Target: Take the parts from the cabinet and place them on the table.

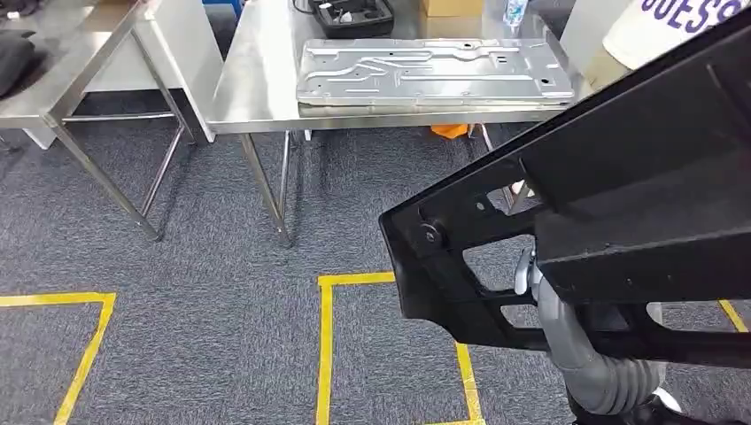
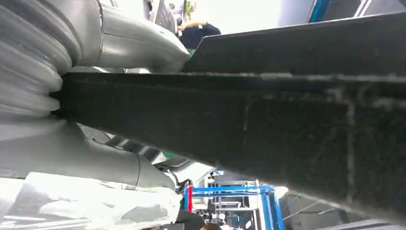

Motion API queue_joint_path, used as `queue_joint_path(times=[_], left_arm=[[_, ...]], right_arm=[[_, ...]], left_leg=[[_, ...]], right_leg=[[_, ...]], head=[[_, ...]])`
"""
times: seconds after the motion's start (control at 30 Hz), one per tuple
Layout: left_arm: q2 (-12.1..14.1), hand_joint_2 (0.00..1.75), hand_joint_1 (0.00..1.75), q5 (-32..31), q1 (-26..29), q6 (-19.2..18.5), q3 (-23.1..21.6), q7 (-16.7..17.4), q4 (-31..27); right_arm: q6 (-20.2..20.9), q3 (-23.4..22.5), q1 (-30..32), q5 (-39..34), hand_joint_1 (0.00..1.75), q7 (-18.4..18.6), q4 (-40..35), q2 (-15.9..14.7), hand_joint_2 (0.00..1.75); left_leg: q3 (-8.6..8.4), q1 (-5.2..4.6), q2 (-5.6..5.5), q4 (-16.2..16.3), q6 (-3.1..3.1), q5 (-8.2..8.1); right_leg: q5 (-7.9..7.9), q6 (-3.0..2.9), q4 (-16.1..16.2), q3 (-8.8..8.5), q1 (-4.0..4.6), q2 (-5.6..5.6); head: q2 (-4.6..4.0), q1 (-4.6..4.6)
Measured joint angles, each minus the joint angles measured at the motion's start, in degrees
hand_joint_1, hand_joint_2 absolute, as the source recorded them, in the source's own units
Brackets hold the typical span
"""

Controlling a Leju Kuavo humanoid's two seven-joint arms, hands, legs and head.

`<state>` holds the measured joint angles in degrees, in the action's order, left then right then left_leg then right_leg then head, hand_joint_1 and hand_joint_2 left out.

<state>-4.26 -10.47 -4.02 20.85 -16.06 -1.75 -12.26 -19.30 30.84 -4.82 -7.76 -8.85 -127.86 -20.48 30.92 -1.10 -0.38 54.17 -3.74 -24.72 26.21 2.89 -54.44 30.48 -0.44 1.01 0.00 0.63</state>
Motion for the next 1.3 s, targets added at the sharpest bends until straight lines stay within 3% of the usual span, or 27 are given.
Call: queue_joint_path(times=[0.07, 0.13, 0.17, 0.2, 0.23, 0.3, 0.33, 0.37, 0.5, 0.53, 0.57, 0.6, 0.67, 0.73, 0.77, 0.8, 0.87, 0.9, 0.93, 0.97, 1.03, 1.1, 1.13, 1.2, 1.23, 1.27, 1.3], left_arm=[[0.07, 1.75, 0.0, 0.09, -0.01, -0.02, 0.04, -0.04, 0.0], [0.11, 1.75, 0.0, 0.22, -0.07, -0.02, 0.07, -0.04, 0.0], [0.11, 1.75, 0.0, 0.28, -0.01, -0.02, 0.07, -0.04, 0.0], [0.11, 1.75, 0.0, 0.31, 0.04, -0.02, 0.07, -0.04, 0.0], [0.11, 1.75, 0.0, 0.31, 0.07, -0.02, 0.07, -0.04, 0.0], [0.11, 1.75, 0.0, 0.33, 0.06, -0.02, 0.07, -0.04, 0.0], [0.11, 1.75, 0.0, 0.33, 0.03, -0.02, 0.07, -0.04, 0.0], [0.11, 1.75, 0.0, 0.35, 0.03, -0.02, 0.07, -0.04, 0.0], [0.04, 1.75, 0.0, 0.44, 0.0, -0.13, 0.09, 0.02, 0.0], [0.04, 1.75, 0.0, 0.44, -0.03, -0.13, 0.09, 0.02, 0.0], [0.04, 1.75, 0.0, 0.5, -0.12, -0.15, 0.07, 0.02, 0.0], [0.0, 1.75, 0.0, 0.54, -0.15, -0.13, 0.07, -0.09, 0.0], [0.04, 1.75, 0.0, 0.74, -0.27, -0.15, 0.09, -0.09, 0.0], [0.07, 1.75, 0.0, 0.7, 0.16, -0.15, 0.09, -0.09, 0.0], [0.07, 1.75, 0.0, 0.7, 0.35, -0.15, 0.09, -0.07, 0.0], [0.07, 1.75, 0.0, 0.7, 0.39, -0.15, 0.07, -0.07, 0.0], [0.05, 1.75, 0.0, 0.7, 0.31, -0.15, 0.07, -0.07, 0.0], [0.02, 1.75, 0.0, 0.7, 0.39, -0.15, 0.07, -0.07, 0.02], [-0.02, 1.75, 0.0, 0.7, 0.34, -0.15, 0.07, -0.02, 0.02], [-0.02, 1.75, 0.0, 0.7, 0.03, -0.17, 0.07, 0.02, 0.02], [0.0, 1.75, 0.0, 0.7, 0.2, -0.2, 0.07, 0.09, 0.02], [0.2, 1.75, 0.0, 0.7, 0.2, -0.2, 0.11, 0.09, 0.02], [0.22, 1.75, 0.0, 0.74, 0.15, -0.2, 0.13, 0.09, 0.02], [0.22, 1.75, 0.0, 0.76, 0.12, -0.2, 0.13, 0.09, 0.02], [0.22, 1.75, 0.0, 0.83, 0.17, -0.22, 0.11, 0.09, 0.02], [0.22, 1.75, 0.0, 0.87, 0.19, -0.2, 0.11, 0.09, 0.02], [0.22, 1.75, 0.0, 0.9, 0.19, -0.2, 0.13, 0.09, 0.02]], right_arm=[[0.02, 0.0, 0.01, 0.0, 1.75, 0.0, 0.0, -0.02, 1.75], [0.11, 0.0, 0.09, 0.0, 1.75, 0.0, 0.07, -0.04, 1.75], [0.11, 0.0, 0.09, 0.0, 1.75, 0.0, 0.15, -0.04, 1.75], [0.11, 0.0, 0.13, 0.0, 1.75, 0.0, 0.2, -0.04, 1.75], [0.11, 0.0, 0.17, -0.02, 1.75, 0.0, 0.22, -0.04, 1.75], [0.11, 0.0, 0.18, -0.02, 1.75, 0.0, 0.24, -0.04, 1.75], [0.11, 0.0, 0.17, -0.02, 1.75, 0.0, 0.22, -0.04, 1.75], [0.11, 0.0, 0.16, -0.02, 1.75, 0.0, 0.22, -0.04, 1.75], [0.24, 0.0, 0.11, -0.04, 1.75, -0.15, 0.24, -0.07, 1.75], [0.31, 0.0, 0.07, -0.04, 1.75, -0.17, 0.24, -0.09, 1.75], [0.35, 0.0, 0.06, -0.07, 1.75, -0.22, 0.22, 0.0, 1.75], [0.39, 0.0, 0.02, -0.07, 1.75, -0.22, 0.22, 0.02, 1.75], [0.46, 0.0, 0.02, -0.11, 1.75, -0.26, 0.24, 0.02, 1.75], [0.59, 0.0, 0.05, -0.15, 1.75, -0.26, 0.33, 0.02, 1.75], [0.61, 0.0, 0.08, -0.15, 1.75, -0.26, 0.37, 0.02, 1.75], [0.63, 0.0, 0.08, -0.17, 1.75, -0.26, 0.39, 0.02, 1.75], [0.65, 0.0, 0.05, -0.17, 1.75, -0.26, 0.42, 0.02, 1.75], [0.66, 0.0, 0.07, -0.17, 1.75, -0.28, 0.44, 0.02, 1.75], [0.79, 0.0, -0.14, -0.15, 1.75, -0.35, 0.46, 0.02, 1.75], [0.81, 0.0, -0.08, -0.17, 1.75, -0.37, 0.46, 0.04, 1.75], [0.85, -0.02, -0.05, -0.22, 1.75, -0.42, 0.46, 0.02, 1.75], [1.05, -0.02, -0.05, -0.24, 1.75, -0.44, 0.46, 0.0, 1.75], [1.16, -0.11, -0.13, -0.17, 1.75, -0.53, 0.46, 0.0, 1.75], [1.2, -0.13, 0.03, -0.2, 1.75, -0.5, 0.46, -0.02, 1.75], [1.2, -0.15, 0.09, -0.2, 1.75, -0.52, 0.46, -0.02, 1.75], [1.22, -0.15, 0.1, -0.22, 1.75, -0.52, 0.48, 0.0, 1.75], [1.25, -0.15, 0.11, -0.22, 1.75, -0.52, 0.48, 0.0, 1.75]], left_leg=[[-0.62, 0.27, -0.05, -0.2, -0.64, -0.02], [-0.94, 0.1, -0.1, -0.19, -1.08, -0.32], [-1.09, -0.11, -0.12, -0.17, -1.38, -0.56], [-1.27, -0.28, -0.16, -0.17, -1.48, -0.74], [-1.55, -0.46, -0.26, -0.17, -1.57, -1.0], [-2.41, -0.73, -0.57, -0.18, -1.67, -1.57], [-3.21, -0.85, -0.8, -0.19, -1.69, -2.09], [-3.79, -0.86, -0.84, -0.22, -1.61, -2.5], [-3.5, -0.37, -0.81, -0.74, -0.41, -3.31], [-3.71, -0.45, -0.79, -0.97, -0.2, -3.47], [-4.03, -0.61, -0.75, -0.7, 0.09, -4.09], [-3.23, -0.58, -0.66, 1.43, 0.54, -4.83], [2.66, 0.08, -0.65, 11.51, 1.18, -8.17], [8.25, 0.69, -0.62, 19.16, 1.8, -9.02], [9.22, 1.01, -0.6, 18.97, 2.22, -7.48], [8.83, 1.36, -0.57, 16.03, 2.69, -4.47], [5.39, 2.03, -0.13, 5.15, 3.41, 3.19], [4.16, 1.97, 0.2, 3.09, 3.54, 3.17], [3.33, 1.33, 0.17, 1.86, 3.06, 2.36], [3.48, 1.3, 0.23, 2.05, 2.1, 1.84], [3.19, 1.06, 0.08, 1.68, 1.04, 1.13], [1.62, 1.22, -0.16, 1.22, 0.04, 0.48], [1.1, 1.16, -0.2, 1.18, -0.3, 0.09], [-0.03, 0.93, -0.31, 1.18, -0.67, -1.0], [-0.69, 0.79, -0.34, 1.18, -0.8, -1.59], [-1.47, 0.67, -0.48, 1.18, -0.79, -2.2], [-2.37, 0.63, -0.63, 1.18, -0.76, -2.84]], right_leg=[[1.65, 0.27, -3.33, 1.16, -0.18, -0.25], [5.58, 0.37, -12.06, 5.8, -0.15, -0.28], [7.46, 0.38, -17.75, 9.17, -0.15, -0.28], [7.72, 0.35, -20.31, 10.95, -0.14, -0.29], [6.93, 0.21, -20.37, 11.54, -0.1, -0.29], [2.07, -0.45, -13.57, 8.87, 0.25, -0.31], [-1.94, -1.06, -5.91, 5.17, 0.54, -0.39], [-2.85, -1.58, -1.24, 2.84, 0.87, -0.49], [-1.53, -2.32, -0.39, 2.2, 1.53, -0.53], [-1.51, -2.43, -0.07, 2.06, 1.51, -0.54], [-1.68, -2.43, 0.77, 1.24, 0.73, -0.47], [-1.44, -2.58, 1.18, 0.55, 0.84, -0.47], [-0.61, -2.74, 1.17, -0.3, 0.77, -0.24], [0.45, -2.61, 1.16, -1.44, 0.62, -0.26], [1.02, -2.44, 1.17, -2.25, 0.47, -0.32], [1.75, -2.17, 1.16, -3.24, 0.24, -0.36], [3.33, -1.55, 1.19, -5.58, -0.19, -0.35], [4.03, -1.17, 1.46, -6.15, -0.18, -0.32], [4.55, -0.64, 1.25, -6.19, 0.03, -0.37], [4.66, -0.41, 1.55, -6.19, -0.01, -0.37], [4.38, 0.13, 0.92, -6.54, -0.21, -0.37], [4.34, 0.32, -3.71, -4.63, -0.41, -0.42], [5.12, 0.39, -7.95, -1.93, -0.41, -0.42], [8.64, 0.51, -16.91, 4.92, -0.3, -0.43], [10.12, 0.47, -19.31, 7.6, -0.29, -0.43], [10.21, 0.37, -19.27, 9.08, -0.24, -0.43], [9.1, 0.21, -17.24, 9.31, -0.16, -0.44]], head=[[0.0, 0.07], [0.0, 0.24], [0.0, 0.26], [0.0, 0.26], [0.0, 0.26], [-0.02, 0.28], [0.0, 0.28], [0.0, 0.28], [0.0, 0.39], [0.0, 0.44], [0.02, 0.48], [0.0, 0.22], [0.0, 0.07], [0.0, 0.09], [0.0, 0.09], [0.0, 0.09], [0.0, 0.07], [-0.02, 0.11], [-0.02, -0.07], [0.02, -0.02], [0.0, 0.13], [0.0, 0.31], [0.02, 0.39], [0.0, 0.52], [0.0, 0.52], [0.0, 0.57], [0.0, 0.57]])
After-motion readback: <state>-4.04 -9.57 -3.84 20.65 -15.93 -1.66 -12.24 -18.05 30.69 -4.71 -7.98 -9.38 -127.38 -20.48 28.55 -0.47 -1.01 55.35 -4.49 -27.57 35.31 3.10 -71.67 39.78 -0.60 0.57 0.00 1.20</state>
